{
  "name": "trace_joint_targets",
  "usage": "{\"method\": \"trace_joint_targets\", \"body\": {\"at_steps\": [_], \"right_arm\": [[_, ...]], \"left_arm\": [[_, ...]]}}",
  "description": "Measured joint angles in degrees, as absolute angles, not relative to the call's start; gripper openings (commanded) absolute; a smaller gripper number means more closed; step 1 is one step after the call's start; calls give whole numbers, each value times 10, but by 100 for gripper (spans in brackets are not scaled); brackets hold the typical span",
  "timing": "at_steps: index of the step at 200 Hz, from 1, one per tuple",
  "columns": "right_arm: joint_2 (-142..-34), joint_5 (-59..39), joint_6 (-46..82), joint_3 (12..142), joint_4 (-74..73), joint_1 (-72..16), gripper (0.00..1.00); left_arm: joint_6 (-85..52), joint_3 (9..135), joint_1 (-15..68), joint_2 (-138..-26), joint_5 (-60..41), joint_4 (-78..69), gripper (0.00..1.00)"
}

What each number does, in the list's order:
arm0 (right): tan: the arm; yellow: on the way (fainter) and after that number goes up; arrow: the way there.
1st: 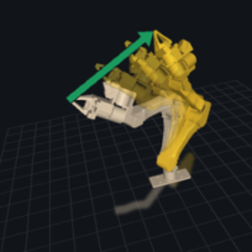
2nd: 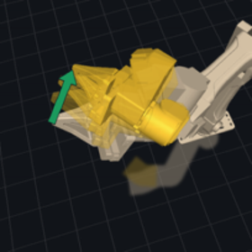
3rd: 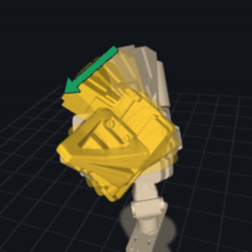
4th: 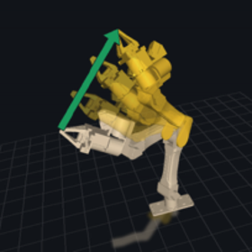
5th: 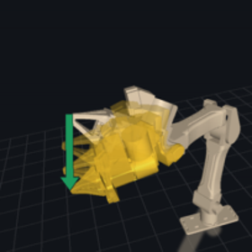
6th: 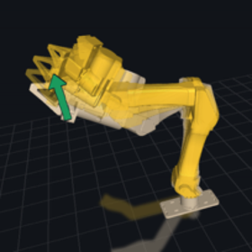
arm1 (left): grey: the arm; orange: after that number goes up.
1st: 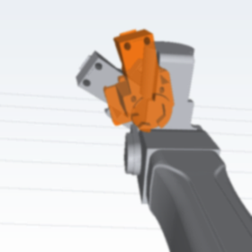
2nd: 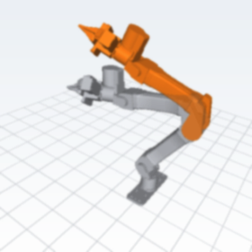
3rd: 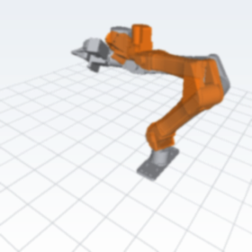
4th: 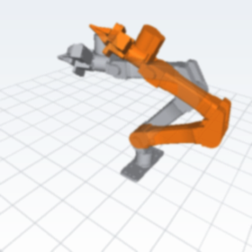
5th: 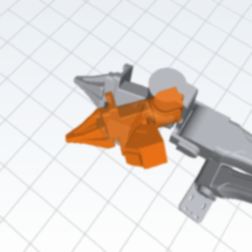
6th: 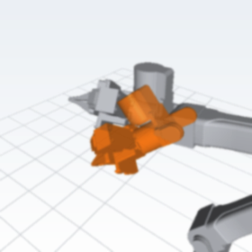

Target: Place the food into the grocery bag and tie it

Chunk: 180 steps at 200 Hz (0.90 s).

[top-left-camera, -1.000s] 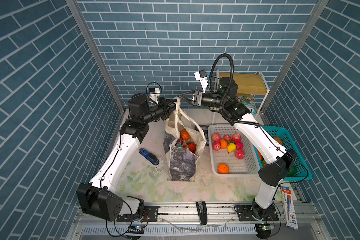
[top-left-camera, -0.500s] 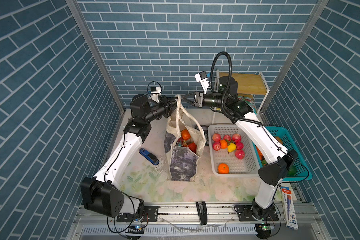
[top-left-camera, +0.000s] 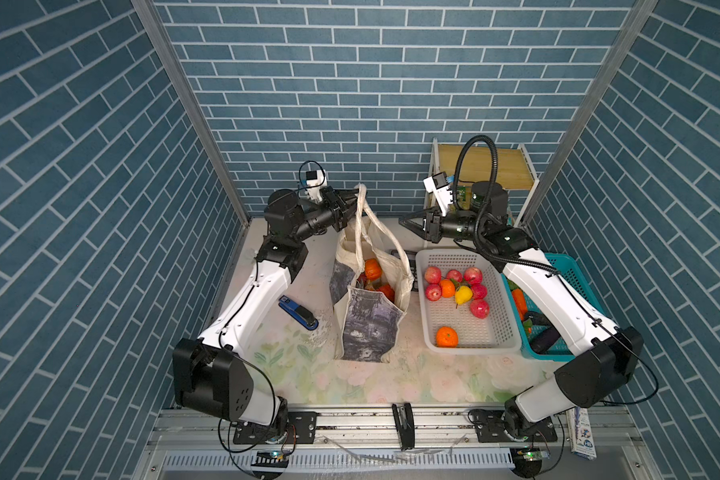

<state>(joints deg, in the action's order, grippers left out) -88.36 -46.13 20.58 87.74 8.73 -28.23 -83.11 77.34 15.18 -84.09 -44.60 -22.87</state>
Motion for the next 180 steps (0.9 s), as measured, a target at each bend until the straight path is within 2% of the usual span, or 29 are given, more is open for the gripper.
{"method": "trace_joint_targets", "body": {"at_steps": [50, 108, 180], "right_arm": [[-925, -531, 216, 819, -29, -294, 24], [-979, -581, 334, 801, -277, -329, 24], [-1041, -580, 504, 801, -538, -354, 41]], "left_arm": [[-829, 777, 152, -841, -462, -226, 0], [-826, 777, 152, -841, -467, -225, 0], [-767, 777, 152, -815, -476, -162, 0]]}}
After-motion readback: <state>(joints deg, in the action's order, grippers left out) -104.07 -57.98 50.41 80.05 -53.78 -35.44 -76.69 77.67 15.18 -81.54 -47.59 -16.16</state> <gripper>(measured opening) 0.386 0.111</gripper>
